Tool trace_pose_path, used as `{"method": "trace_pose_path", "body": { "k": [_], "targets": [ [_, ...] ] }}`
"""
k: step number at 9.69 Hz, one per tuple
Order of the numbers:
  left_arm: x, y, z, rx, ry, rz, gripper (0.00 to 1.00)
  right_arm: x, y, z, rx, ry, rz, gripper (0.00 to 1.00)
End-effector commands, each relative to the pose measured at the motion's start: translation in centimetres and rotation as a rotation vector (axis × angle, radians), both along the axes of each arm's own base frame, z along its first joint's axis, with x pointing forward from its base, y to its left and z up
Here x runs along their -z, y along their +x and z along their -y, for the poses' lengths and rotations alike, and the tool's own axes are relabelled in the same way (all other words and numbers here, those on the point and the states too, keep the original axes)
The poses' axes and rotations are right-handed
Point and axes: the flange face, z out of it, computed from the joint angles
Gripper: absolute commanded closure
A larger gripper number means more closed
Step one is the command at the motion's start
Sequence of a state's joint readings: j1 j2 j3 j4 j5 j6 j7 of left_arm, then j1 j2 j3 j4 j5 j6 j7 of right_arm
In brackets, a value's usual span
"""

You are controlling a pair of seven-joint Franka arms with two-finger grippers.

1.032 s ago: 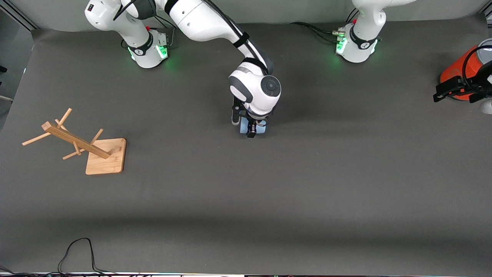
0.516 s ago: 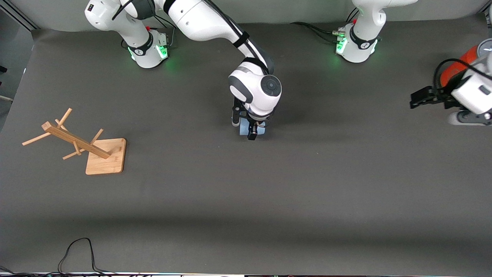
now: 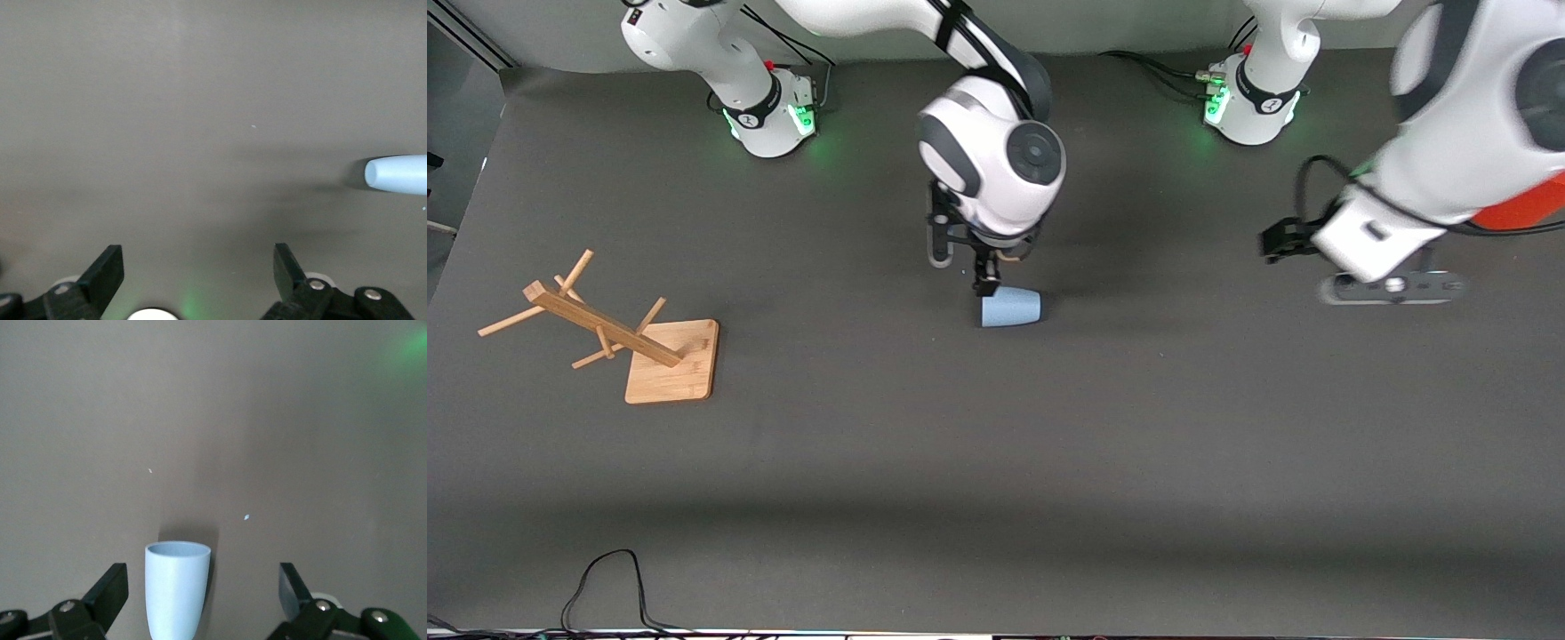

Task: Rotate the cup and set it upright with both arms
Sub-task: 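Set the cup on its side and release while the left gripper approaches, then withdraw the right gripper while the left gripper reaches the lying cup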

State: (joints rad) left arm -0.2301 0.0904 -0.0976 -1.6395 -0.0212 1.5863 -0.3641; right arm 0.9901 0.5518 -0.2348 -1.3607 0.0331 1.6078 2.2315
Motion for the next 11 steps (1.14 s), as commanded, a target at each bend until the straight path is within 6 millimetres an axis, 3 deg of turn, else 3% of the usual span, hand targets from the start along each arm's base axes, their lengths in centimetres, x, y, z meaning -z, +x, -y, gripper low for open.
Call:
{"method": "trace_pose_path", "body": {
  "k": [1,4,6,9,11],
  "targets": [
    [1.9,-0.3,7.6,-0.081,0.026,0.024,0.0,-7.2,2.7,7.7,-0.131,0.065,-0.1,0.0],
    [7.0,0.9,19.1,-0.183,0.056,0.014,0.0,-15.0,6.6,19.9,-0.327,0.182,-0.164,0.0],
    [11.8,0.0,25.3,-0.219,0.105,0.005,0.0,-17.4,7.8,28.3,-0.446,0.26,-0.175,0.0],
    [19.4,-5.4,35.4,-0.161,0.215,0.069,0.0,-19.9,8.6,40.2,-0.648,0.358,-0.164,0.0],
    [24.3,-9.4,39.7,-0.122,0.265,0.143,0.0,-20.6,8.4,46.0,-0.777,0.4,-0.151,0.0]
  ]
}}
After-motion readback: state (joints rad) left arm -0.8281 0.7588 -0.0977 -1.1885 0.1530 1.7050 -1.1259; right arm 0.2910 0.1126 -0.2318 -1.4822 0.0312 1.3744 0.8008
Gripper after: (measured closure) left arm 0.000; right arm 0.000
